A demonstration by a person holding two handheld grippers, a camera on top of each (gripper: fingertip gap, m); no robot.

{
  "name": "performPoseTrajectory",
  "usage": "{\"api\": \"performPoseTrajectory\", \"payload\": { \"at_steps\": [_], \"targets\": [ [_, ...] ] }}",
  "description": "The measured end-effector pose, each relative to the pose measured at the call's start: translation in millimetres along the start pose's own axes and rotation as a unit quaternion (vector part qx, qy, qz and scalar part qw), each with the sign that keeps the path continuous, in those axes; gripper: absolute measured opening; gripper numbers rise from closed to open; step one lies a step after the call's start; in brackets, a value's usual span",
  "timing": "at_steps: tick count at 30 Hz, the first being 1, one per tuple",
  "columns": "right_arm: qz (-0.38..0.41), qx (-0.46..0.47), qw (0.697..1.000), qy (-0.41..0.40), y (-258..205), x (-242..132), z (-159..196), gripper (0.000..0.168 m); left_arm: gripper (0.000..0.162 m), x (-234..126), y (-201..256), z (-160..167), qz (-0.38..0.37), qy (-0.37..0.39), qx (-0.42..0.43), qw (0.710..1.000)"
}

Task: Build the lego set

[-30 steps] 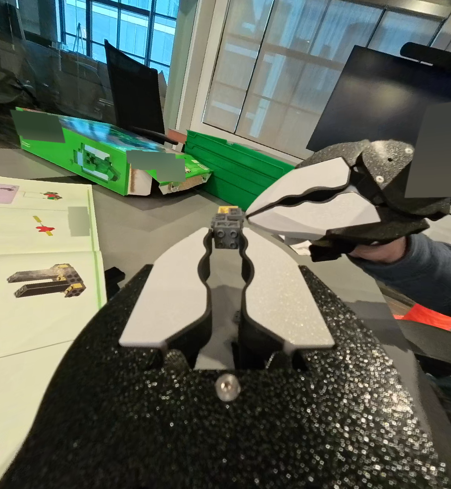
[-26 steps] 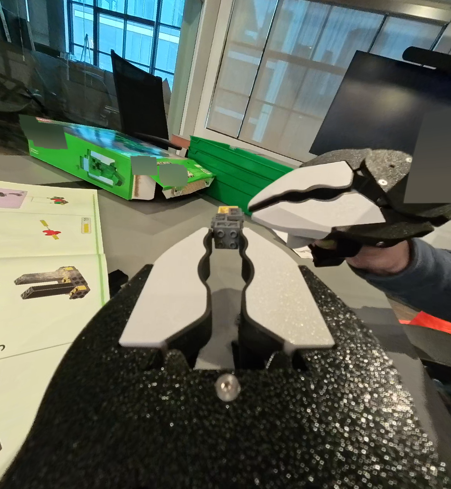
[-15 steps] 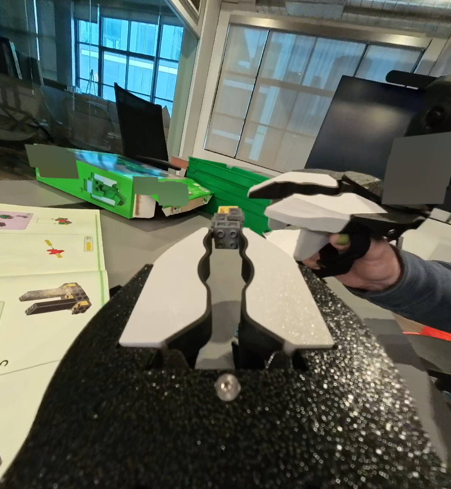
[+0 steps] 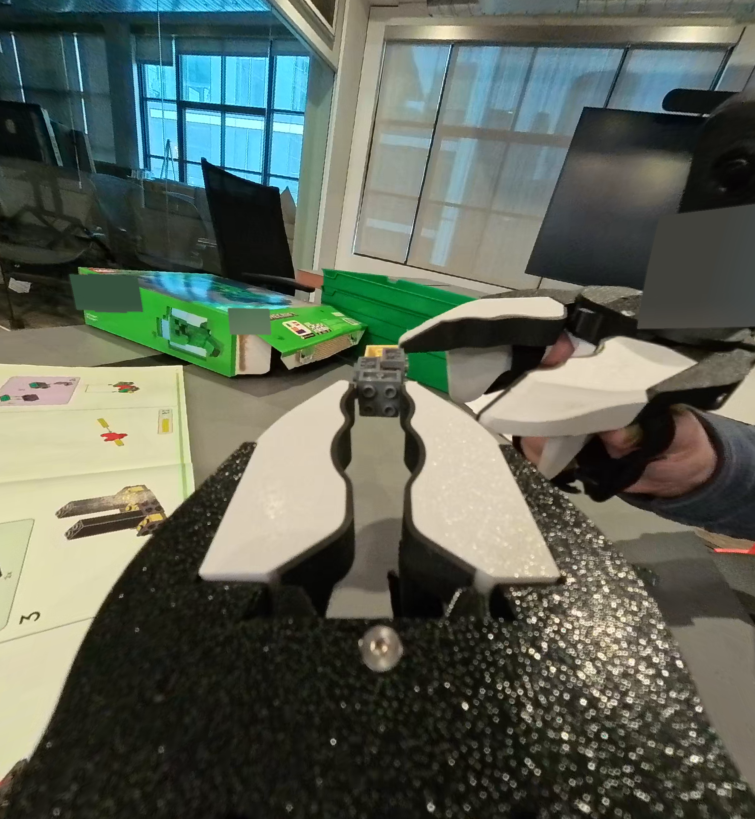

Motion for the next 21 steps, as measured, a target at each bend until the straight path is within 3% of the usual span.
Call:
{"api": "performPoseTrajectory", "payload": {
  "at_steps": [21],
  "targets": [
    [0.009,-0.021,1.0,-0.016,-1.1,2.5,-1.1,0.058,0.018,0.7,-0.3,1.1,0.0,-0.002,-0.003,1.0]
  ]
}}
Point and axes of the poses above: each gripper's, where its closed fingertips meet, x out along the fingers, z out of its underside, y = z × x across the jaws, the point moved 7 cm from there along -x, back along the fingers, and after that the axes turned 5 degrees about y, right-handed, at the moved point
